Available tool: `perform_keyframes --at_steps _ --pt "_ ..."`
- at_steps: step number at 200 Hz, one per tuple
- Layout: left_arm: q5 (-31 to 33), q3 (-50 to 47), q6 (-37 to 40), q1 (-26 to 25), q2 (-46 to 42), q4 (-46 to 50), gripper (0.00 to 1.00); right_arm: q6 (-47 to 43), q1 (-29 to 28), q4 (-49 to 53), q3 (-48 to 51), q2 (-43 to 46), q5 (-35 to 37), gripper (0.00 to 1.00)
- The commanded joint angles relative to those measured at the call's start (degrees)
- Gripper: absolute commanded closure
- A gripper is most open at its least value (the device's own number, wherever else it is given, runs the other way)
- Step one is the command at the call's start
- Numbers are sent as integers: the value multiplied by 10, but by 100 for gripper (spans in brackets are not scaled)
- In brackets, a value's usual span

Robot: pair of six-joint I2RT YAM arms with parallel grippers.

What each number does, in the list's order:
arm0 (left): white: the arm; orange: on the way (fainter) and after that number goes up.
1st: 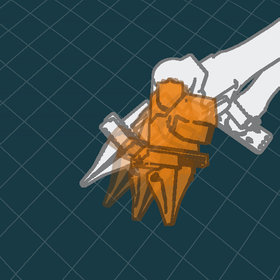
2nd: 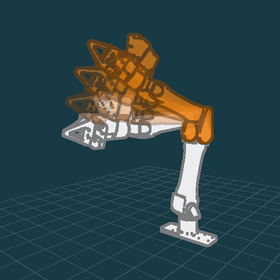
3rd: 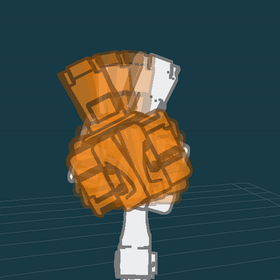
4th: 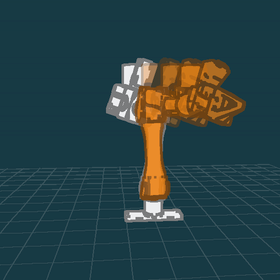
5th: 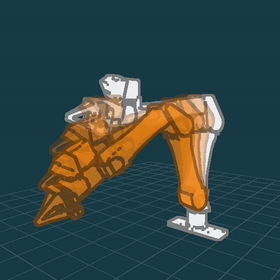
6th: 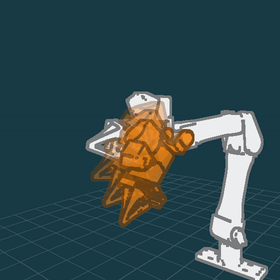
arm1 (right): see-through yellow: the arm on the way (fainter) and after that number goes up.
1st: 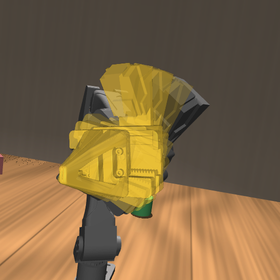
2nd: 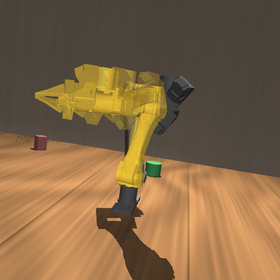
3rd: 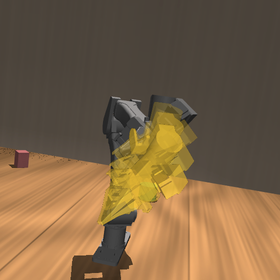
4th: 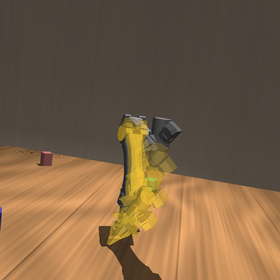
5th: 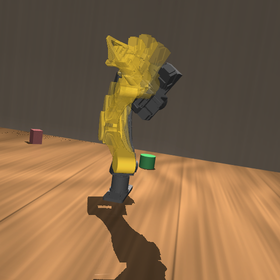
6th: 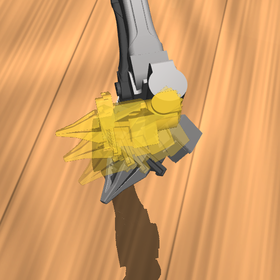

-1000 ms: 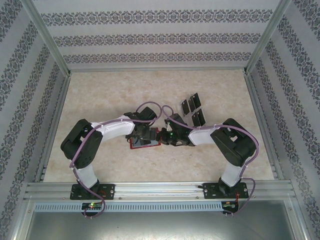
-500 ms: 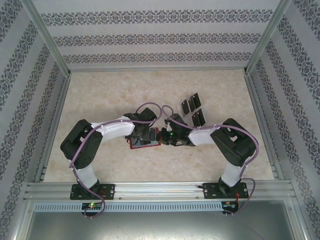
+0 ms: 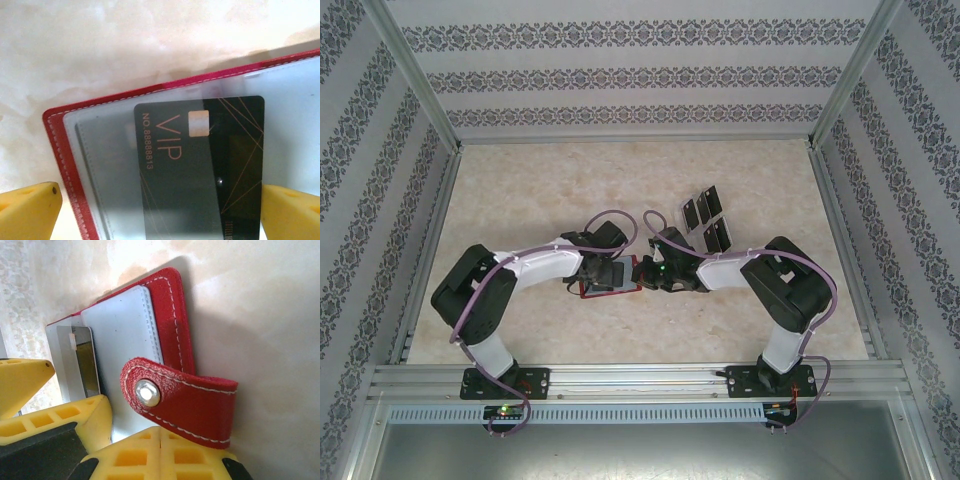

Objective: Put the credit cards into the card holder

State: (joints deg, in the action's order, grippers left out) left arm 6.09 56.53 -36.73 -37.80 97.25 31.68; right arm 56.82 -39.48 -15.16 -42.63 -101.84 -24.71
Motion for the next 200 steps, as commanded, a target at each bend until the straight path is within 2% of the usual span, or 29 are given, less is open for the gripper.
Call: perform_keyframes --at_steps 1,103,136,200 --pt "28 -17 0 14 -18 29 0 -1 5 38 -2 -17 32 100" --pt "52 -27 -3 40 -41 38 0 -4 7 45 -6 -14 33 100" --pt "29 -30 4 41 -61 19 0 -18 8 50 -15 -5 17 100" --pt "-8 -22 12 41 -119 -4 0 -90 7 169 -71 96 17 100"
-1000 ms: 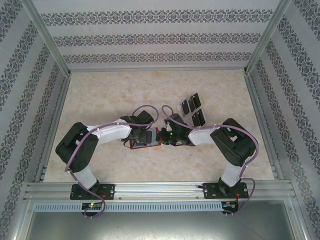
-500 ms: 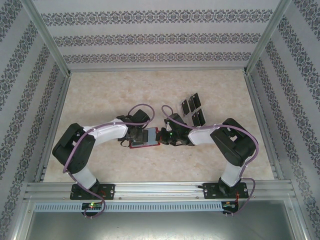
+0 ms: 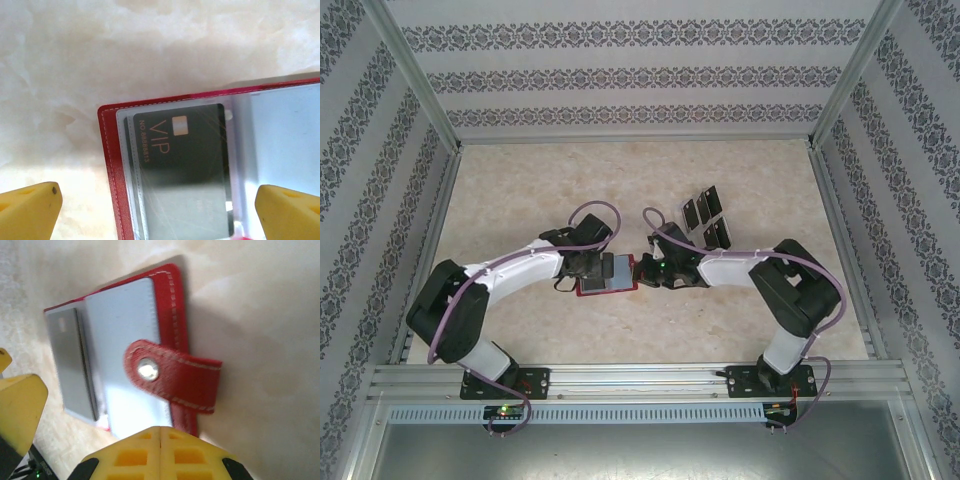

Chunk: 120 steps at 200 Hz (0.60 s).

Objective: Put the credit cards into the card holder

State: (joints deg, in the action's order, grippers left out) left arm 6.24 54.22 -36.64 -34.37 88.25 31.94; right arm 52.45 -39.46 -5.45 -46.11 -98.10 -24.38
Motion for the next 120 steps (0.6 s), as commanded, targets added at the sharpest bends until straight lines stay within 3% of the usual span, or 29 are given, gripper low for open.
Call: perform_keyframes --at_steps 1,23,50,99,120 --pt "-10 1 11 7 -29 -7 0 -47 6 75 -38 61 15 100" --pt "-4 -1 13 9 -40 1 0 -84 8 148 -69 94 52 87" --pt "0 -18 15 20 -48 9 0 -138 7 239 -113 102 110 62" --pt "-23 -61 15 64 -75 4 0 -191 -15 306 -157 54 178 49" --pt "-63 -77 9 88 -93 -17 0 -201 -38 319 -178 18 202 46"
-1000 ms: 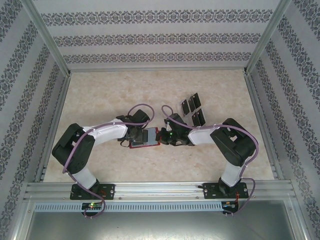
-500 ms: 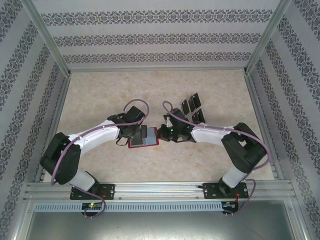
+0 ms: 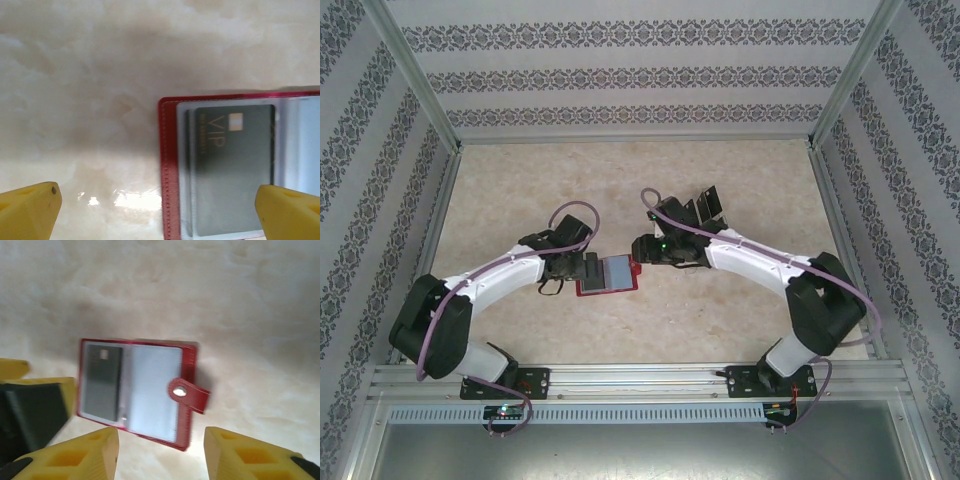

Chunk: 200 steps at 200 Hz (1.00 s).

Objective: Put the credit cards into the card holder

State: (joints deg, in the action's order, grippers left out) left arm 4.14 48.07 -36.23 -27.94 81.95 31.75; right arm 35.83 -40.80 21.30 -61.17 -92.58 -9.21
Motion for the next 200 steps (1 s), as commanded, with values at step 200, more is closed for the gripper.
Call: perform_keyframes --at_steps 200 --pt "-167 -72 -53 85 -59 -125 0 -63 -100 148 -168 -193 250 75"
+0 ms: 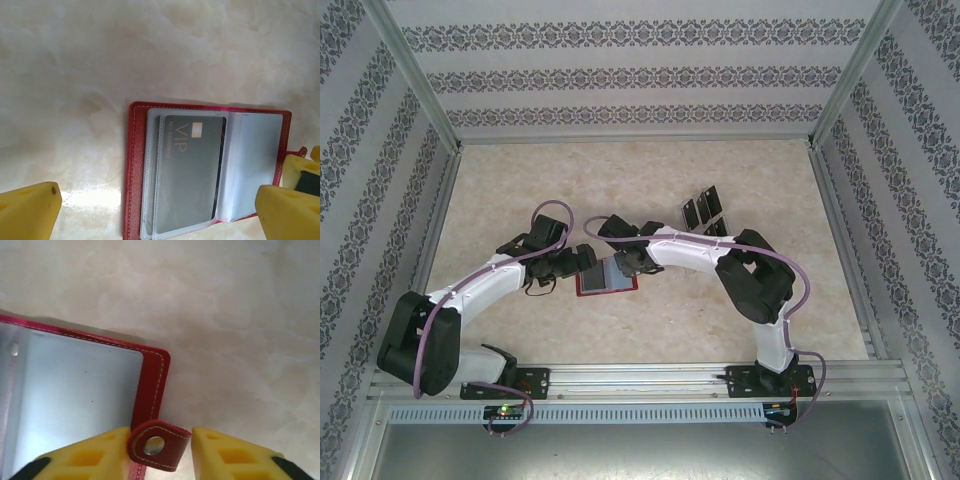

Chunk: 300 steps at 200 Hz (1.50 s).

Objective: Put the credit cards into the card holder

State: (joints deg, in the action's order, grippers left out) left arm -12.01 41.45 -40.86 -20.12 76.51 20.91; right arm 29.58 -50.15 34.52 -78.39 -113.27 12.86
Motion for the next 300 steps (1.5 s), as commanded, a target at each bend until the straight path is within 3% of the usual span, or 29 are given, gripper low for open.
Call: perform_keyframes --at_steps 1,54,115,218,300 --pt "-5 -6 -6 7 -4 -17 0 0 -6 16 5 15 30 75" --pt "-11 -2 0 7 5 -18 0 6 -6 7 17 30 18 100" --pt "-21 9 28 7 30 -22 0 18 -2 -27 43 49 -26 100" --pt "-20 17 55 1 63 -48 0 81 52 -174 167 115 -171 100" --pt "-10 26 66 -9 83 -54 0 85 62 -214 204 132 -199 100"
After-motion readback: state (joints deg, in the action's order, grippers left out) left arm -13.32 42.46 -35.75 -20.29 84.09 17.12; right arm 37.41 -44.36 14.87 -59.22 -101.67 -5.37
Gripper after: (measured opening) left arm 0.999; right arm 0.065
